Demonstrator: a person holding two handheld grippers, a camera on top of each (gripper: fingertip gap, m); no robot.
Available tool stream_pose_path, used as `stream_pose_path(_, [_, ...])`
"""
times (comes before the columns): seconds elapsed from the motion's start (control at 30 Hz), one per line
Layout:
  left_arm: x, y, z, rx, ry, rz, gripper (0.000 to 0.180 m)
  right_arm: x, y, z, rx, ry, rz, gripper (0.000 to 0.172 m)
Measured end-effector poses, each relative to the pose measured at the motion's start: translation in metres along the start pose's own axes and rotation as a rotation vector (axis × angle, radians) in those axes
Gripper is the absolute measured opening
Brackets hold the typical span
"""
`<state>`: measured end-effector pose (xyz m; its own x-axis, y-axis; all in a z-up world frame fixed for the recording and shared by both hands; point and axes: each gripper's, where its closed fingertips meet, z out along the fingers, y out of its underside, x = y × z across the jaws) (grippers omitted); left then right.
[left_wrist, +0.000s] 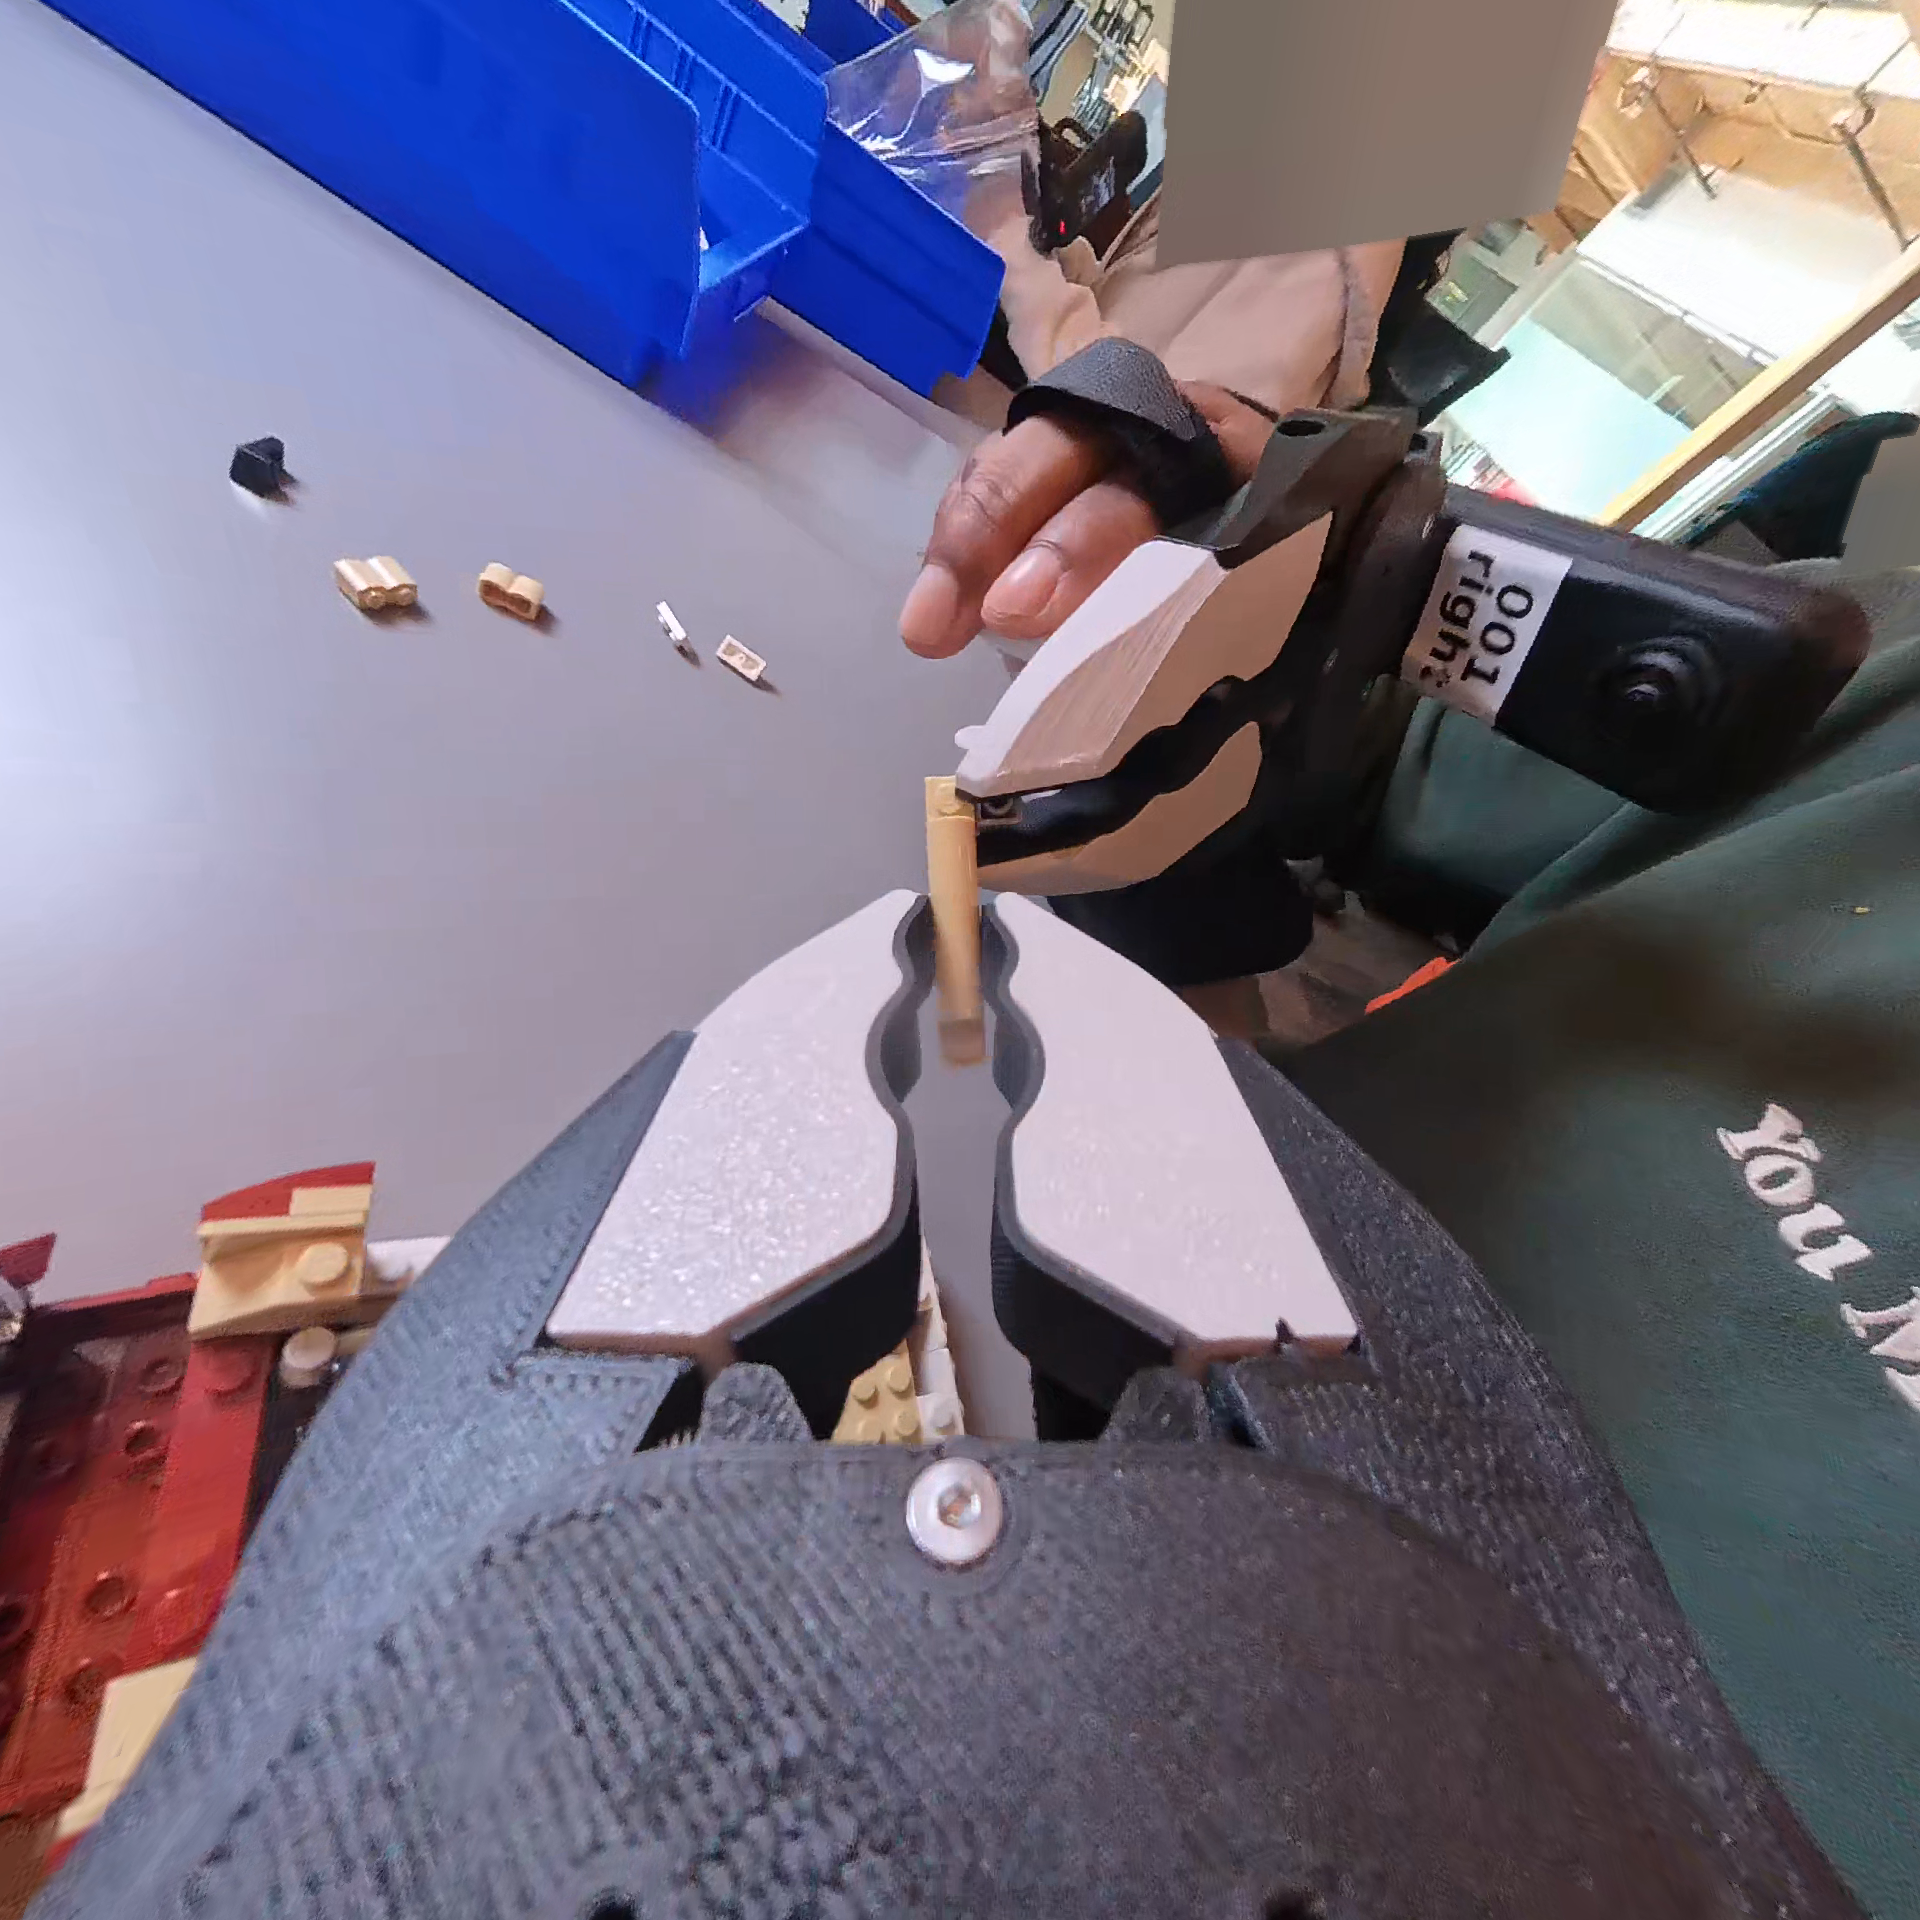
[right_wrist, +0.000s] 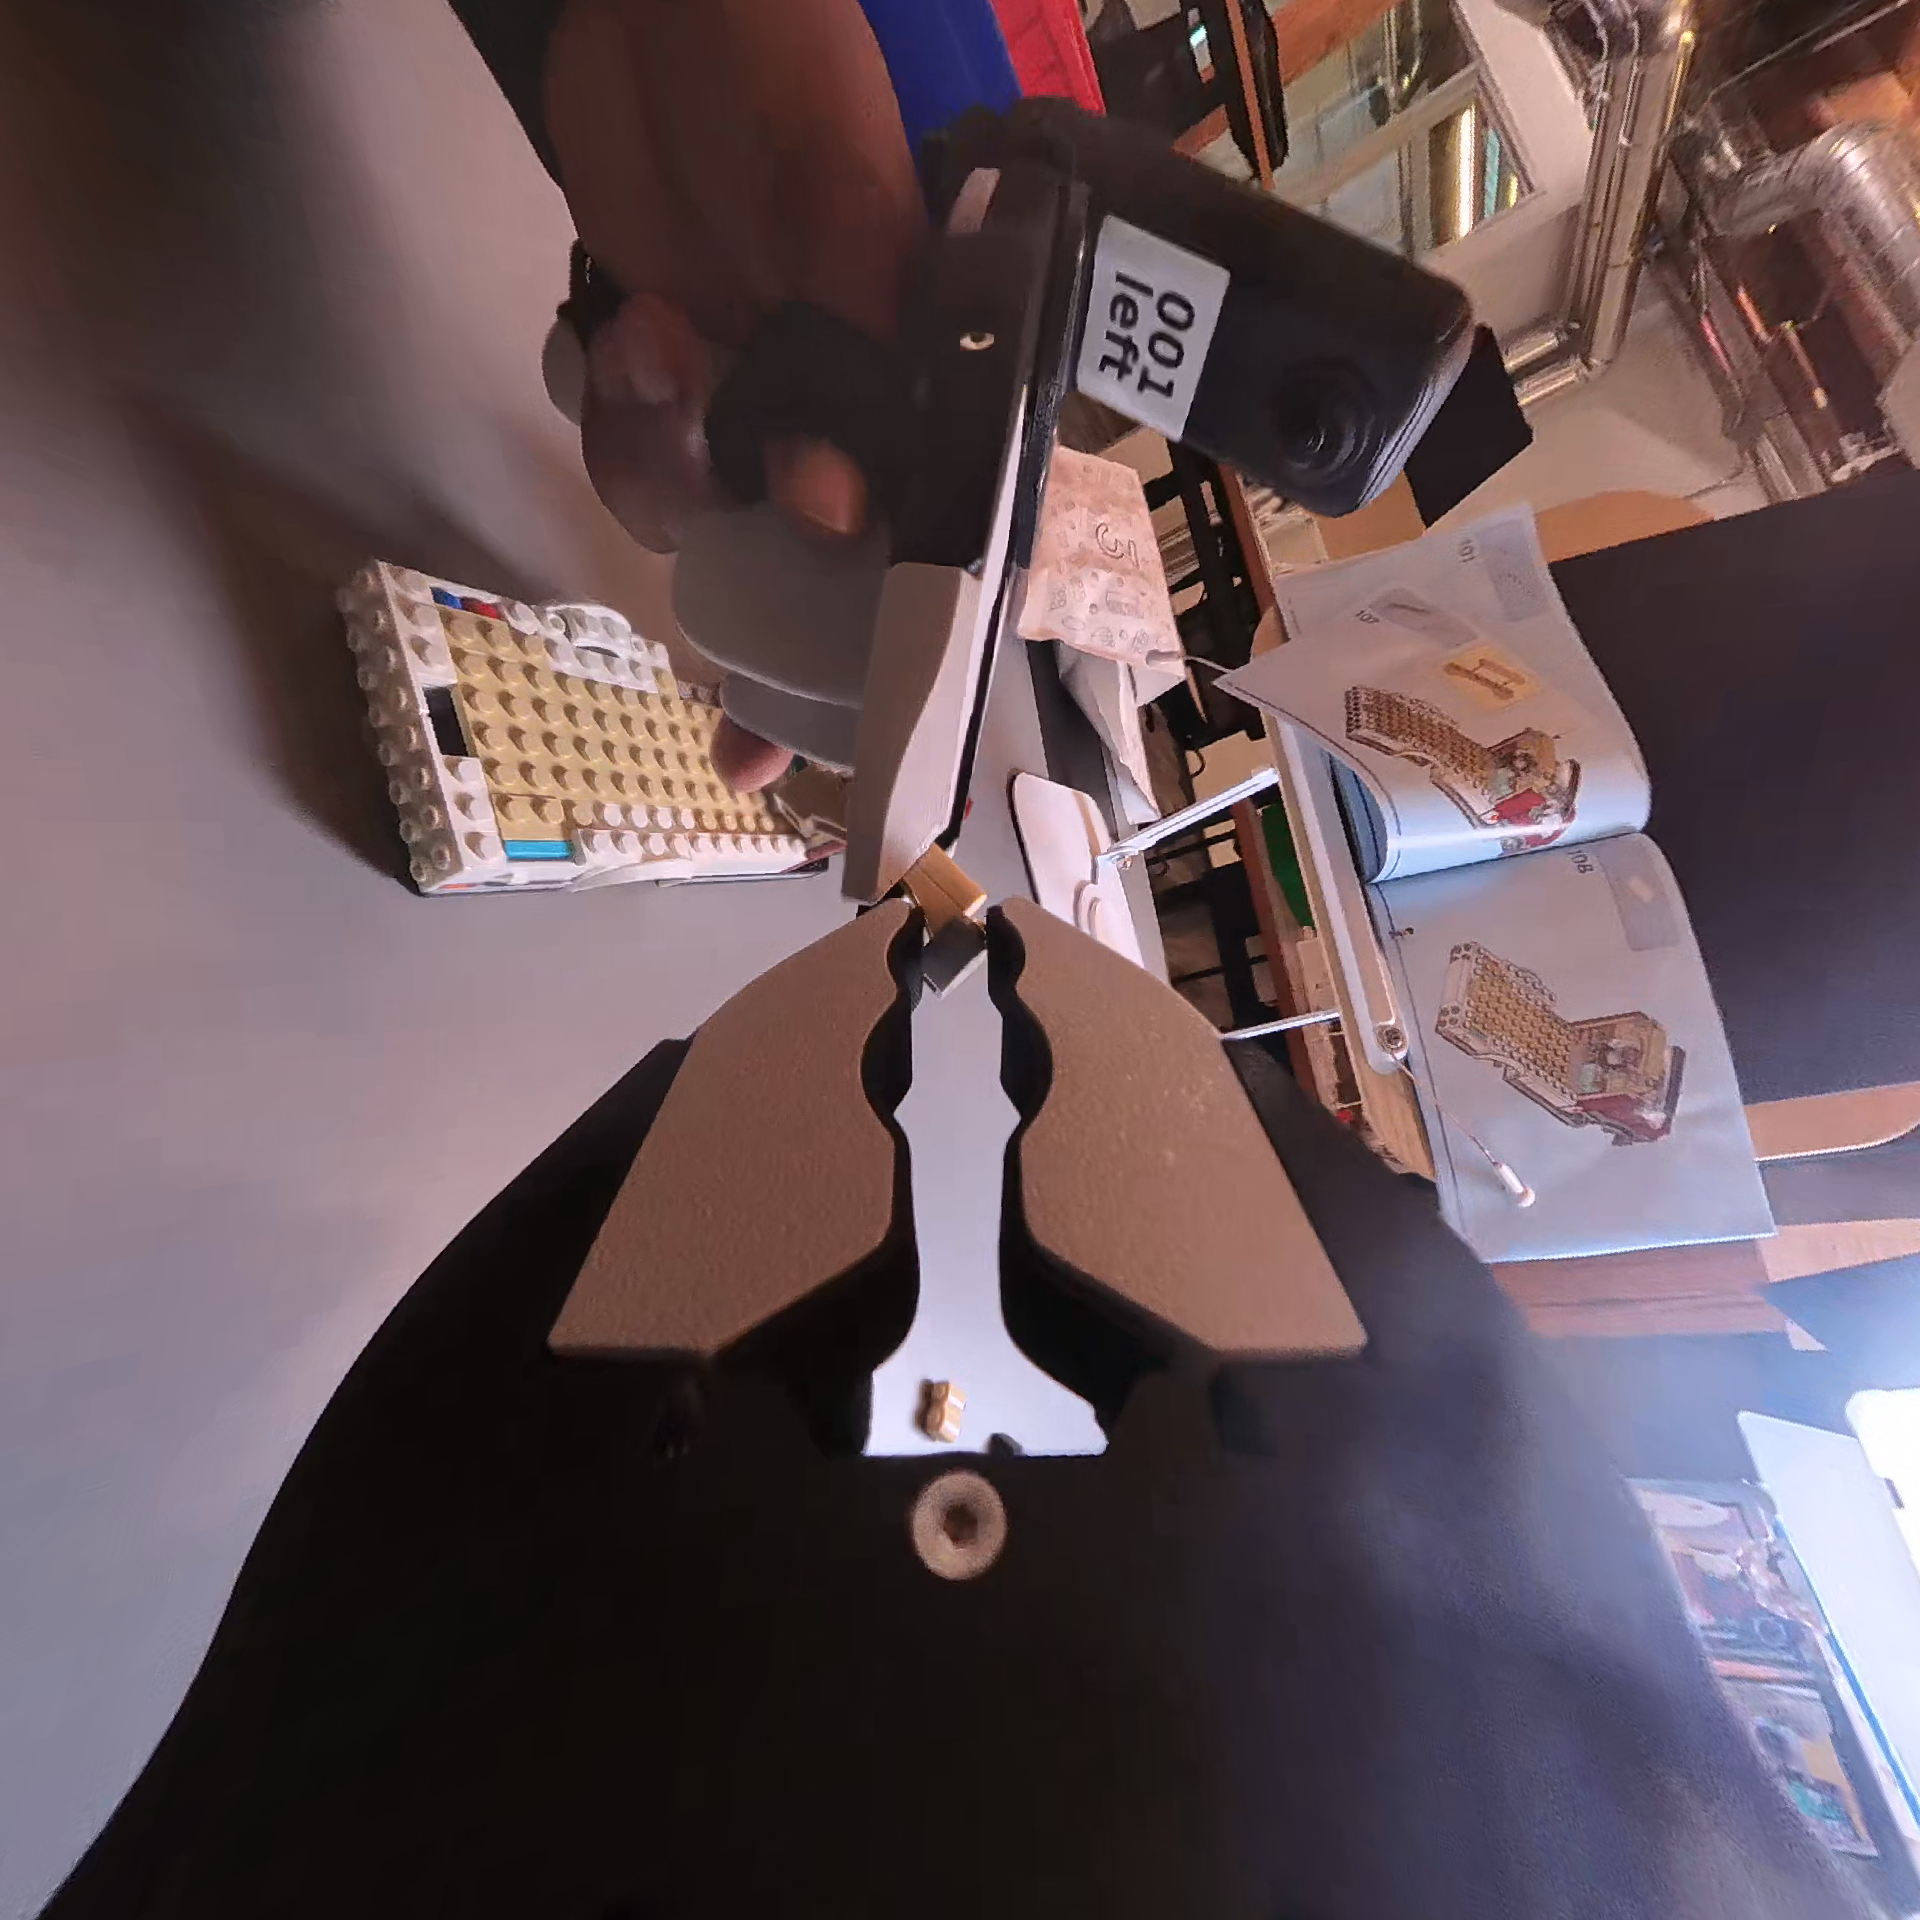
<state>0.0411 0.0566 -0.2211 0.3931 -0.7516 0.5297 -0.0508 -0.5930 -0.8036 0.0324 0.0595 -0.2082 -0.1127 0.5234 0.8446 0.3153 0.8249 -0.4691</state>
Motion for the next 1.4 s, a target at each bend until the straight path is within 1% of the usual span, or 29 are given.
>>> stream_pose_path(0.2, [0.002,-0.001,-0.006,0.043,0.116,-0.211,0.009,-0.005,-0.005,0.001,0.001,0.105,-0.226,0.012])
stream_pose_path(0.3, [-0.013,-0.014,-0.016,0.13,0.119,-0.296,0.008,-0.02,-0.003,-0.004,0.004,0.11,-0.316,0.009])
stream_pose_path(0.33, [-0.017,-0.015,-0.02,0.128,0.101,-0.277,0.009,-0.026,0.001,-0.005,-0.001,0.098,-0.316,0.009])
stream_pose_path(0.37, [-0.016,-0.012,-0.021,0.112,0.08,-0.235,0.009,-0.028,0.009,-0.007,-0.023,0.08,-0.272,0.009])
stream_pose_path(0.4, [-0.012,-0.011,-0.02,0.098,0.08,-0.203,0.008,-0.026,0.022,-0.008,-0.067,0.054,-0.177,0.009])
stream_pose_path(0.47, [-0.007,-0.01,-0.017,0.078,0.067,-0.149,0.008,-0.014,0.057,-0.012,-0.178,0.009,0.093,0.009])
stream_pose_path(0.53, [-0.002,-0.012,-0.016,0.051,0.046,-0.09,0.008,-0.003,0.1,-0.018,-0.314,-0.026,0.359,0.009])
stream_pose_path(0.6, [-0.001,-0.014,-0.016,0.041,0.007,-0.029,0.008,-0.006,0.147,-0.025,-0.492,-0.084,0.587,0.01])
stream_pose_path(0.63, [-0.002,-0.014,-0.015,0.034,-0.012,-0.007,0.008,-0.01,0.164,-0.028,-0.55,-0.11,0.678,0.01])
stream_pose_path(0.7, [-0.003,-0.011,-0.015,0.015,-0.051,0.036,0.008,-0.017,0.185,-0.031,-0.597,-0.154,0.841,0.015])
stream_pose_path(0.77, [-0.003,-0.007,-0.016,-0.001,-0.081,0.072,0.008,-0.021,0.192,-0.031,-0.589,-0.191,0.957,0.022])
stream_pose_path(0.83, [-0.006,-0.005,-0.017,-0.012,-0.12,0.112,0.008,-0.017,0.189,-0.03,-0.572,-0.191,0.973,0.032])
stream_pose_path(0.9, [-0.008,-0.006,-0.019,-0.02,-0.143,0.144,0.008,-0.003,0.177,-0.028,-0.523,-0.152,0.913,0.034])
stream_pose_path(0.93, [-0.009,-0.006,-0.02,-0.029,-0.158,0.166,0.008,0.005,0.159,-0.026,-0.453,-0.156,0.882,0.034])
stream_pose_path(0.97, [-0.011,-0.006,-0.021,-0.042,-0.179,0.198,0.008,0.01,0.134,-0.023,-0.359,-0.186,0.862,0.034])
stream_pose_path(1.07, [-0.013,-0.001,-0.019,-0.115,-0.229,0.331,0.008,0.014,0.045,-0.017,-0.056,-0.368,0.906,0.032])
stream_pose_path(1.13, [-0.009,0.004,-0.016,-0.162,-0.248,0.422,0.008,0.011,0.008,-0.01,0.04,-0.468,0.961,0.031])
stream_pose_path(1.2, [-0.004,0.008,-0.013,-0.191,-0.253,0.48,0.008,0.002,-0.008,0.001,0.054,-0.527,0.952,0.026])
stream_pose_path(1.27, [-0.001,0.011,-0.014,-0.203,-0.262,0.517,0.008,-0.01,-0.012,0.009,0.035,-0.578,0.91,0.012])
stream_pose_path(1.3, [0.0,0.011,-0.017,-0.2,-0.265,0.53,0.008,-0.015,-0.014,0.011,0.035,-0.599,0.894,0.01])
stream_pose_path(1.33, [0.002,0.011,-0.019,-0.193,-0.255,0.528,0.008,-0.016,-0.016,0.012,0.044,-0.608,0.891,0.01])
stream_pose_path(1.4, [0.004,0.008,-0.025,-0.154,-0.247,0.512,0.008,-0.015,-0.018,0.012,0.062,-0.617,0.911,0.022])
